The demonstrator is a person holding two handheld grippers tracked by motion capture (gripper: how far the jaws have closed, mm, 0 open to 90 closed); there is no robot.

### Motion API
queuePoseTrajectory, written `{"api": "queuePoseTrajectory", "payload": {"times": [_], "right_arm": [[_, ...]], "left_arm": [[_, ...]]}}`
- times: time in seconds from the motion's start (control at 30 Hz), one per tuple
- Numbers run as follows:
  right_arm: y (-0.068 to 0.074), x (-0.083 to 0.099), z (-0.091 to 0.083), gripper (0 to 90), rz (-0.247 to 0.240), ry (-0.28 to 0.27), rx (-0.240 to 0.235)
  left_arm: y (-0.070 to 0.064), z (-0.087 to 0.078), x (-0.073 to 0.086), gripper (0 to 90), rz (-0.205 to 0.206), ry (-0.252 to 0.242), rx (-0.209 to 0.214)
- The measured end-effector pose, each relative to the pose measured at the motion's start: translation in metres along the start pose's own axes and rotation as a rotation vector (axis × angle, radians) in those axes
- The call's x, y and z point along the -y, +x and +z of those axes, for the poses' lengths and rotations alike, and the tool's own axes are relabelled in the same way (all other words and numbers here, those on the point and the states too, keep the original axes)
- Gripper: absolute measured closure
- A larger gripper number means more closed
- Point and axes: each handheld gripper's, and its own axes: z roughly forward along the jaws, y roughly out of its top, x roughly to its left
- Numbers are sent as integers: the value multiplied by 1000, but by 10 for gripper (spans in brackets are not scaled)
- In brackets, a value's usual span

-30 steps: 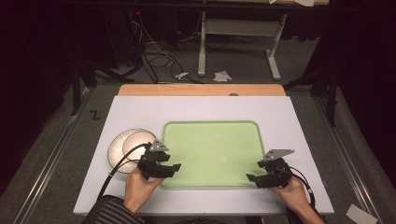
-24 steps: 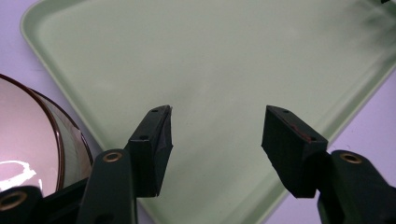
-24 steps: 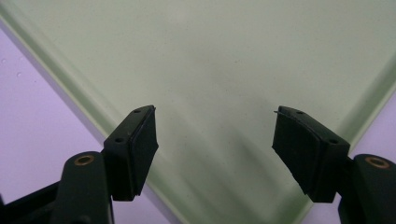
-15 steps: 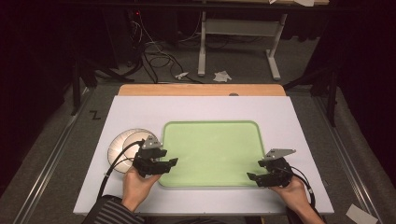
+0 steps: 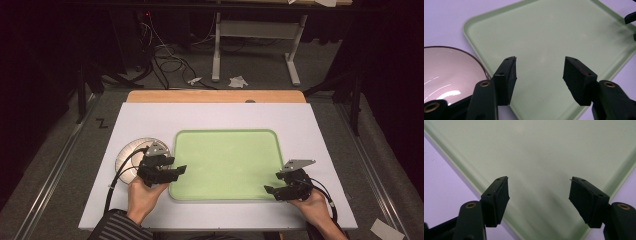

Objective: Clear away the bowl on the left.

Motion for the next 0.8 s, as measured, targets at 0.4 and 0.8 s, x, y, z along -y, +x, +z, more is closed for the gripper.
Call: {"api": "queuePoseTrajectory", "payload": {"times": [0.4,0.8], "right_arm": [[0,0,-2,330,-4,-19,18],[0,0,-4,336,1,-27,13]], "left_arm": [[8,-8,-1,449,-16,-23,-18],[24,-14,0,433,-68,-21,-59]]}}
